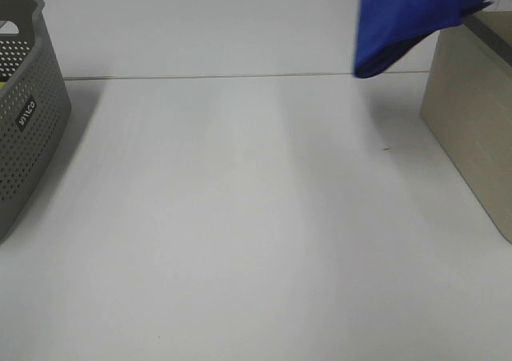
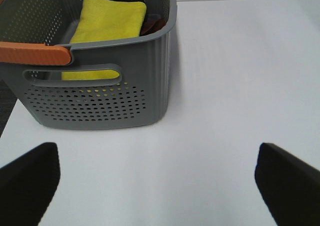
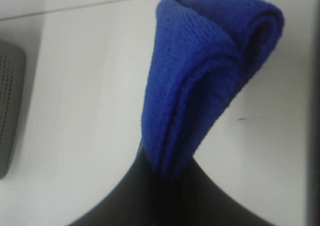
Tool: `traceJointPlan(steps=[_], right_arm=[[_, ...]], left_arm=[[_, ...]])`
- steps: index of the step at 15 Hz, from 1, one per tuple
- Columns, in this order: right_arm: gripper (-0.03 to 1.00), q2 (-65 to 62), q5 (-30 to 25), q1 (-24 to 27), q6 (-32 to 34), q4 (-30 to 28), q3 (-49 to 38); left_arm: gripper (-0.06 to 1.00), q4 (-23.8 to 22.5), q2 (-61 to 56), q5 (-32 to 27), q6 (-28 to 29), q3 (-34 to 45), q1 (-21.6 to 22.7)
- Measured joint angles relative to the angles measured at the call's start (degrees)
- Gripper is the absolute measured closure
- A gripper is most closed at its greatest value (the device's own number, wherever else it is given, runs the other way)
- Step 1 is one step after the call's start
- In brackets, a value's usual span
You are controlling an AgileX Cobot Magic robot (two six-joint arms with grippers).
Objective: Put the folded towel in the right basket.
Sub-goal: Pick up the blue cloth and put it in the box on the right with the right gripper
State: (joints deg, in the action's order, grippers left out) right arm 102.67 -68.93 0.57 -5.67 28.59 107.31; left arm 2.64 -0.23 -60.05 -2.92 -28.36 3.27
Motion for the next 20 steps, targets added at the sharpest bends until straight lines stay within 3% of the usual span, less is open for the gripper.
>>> traceJointPlan(steps=[4, 6, 12, 13, 15, 17, 20], right_arm=[[0.89, -5.33, -0.17, 16.96, -0.74, 0.69, 0.0], [0.89, -5.16, -0.23, 22.69, -1.03, 0.86, 0.0], [0.89, 1.49, -1.03, 25.15, -2.29, -2.46, 0.0], [0.71, 2.81, -1.03, 25.15, -2.23, -3.95, 0.0], [0.21, 2.86, -1.03, 25.15, -2.35, -6.88, 0.0], [0.06, 2.86, -1.03, 25.15, -2.41, -8.94, 0.0], [0.0, 2.69, -1.03, 21.31, 0.0, -11.12, 0.0]], left_arm=[[-0.04, 0.0, 0.0, 0.0, 0.0, 0.0, 0.0], [-0.04, 0.0, 0.0, 0.0, 0.0, 0.0, 0.0], [-0.04, 0.0, 0.0, 0.0, 0.0, 0.0, 0.0], [-0.04, 0.0, 0.0, 0.0, 0.0, 0.0, 0.0], [-0.04, 0.0, 0.0, 0.0, 0.0, 0.0, 0.0], [-0.04, 0.0, 0.0, 0.0, 0.0, 0.0, 0.0], [-0.04, 0.0, 0.0, 0.0, 0.0, 0.0, 0.0]])
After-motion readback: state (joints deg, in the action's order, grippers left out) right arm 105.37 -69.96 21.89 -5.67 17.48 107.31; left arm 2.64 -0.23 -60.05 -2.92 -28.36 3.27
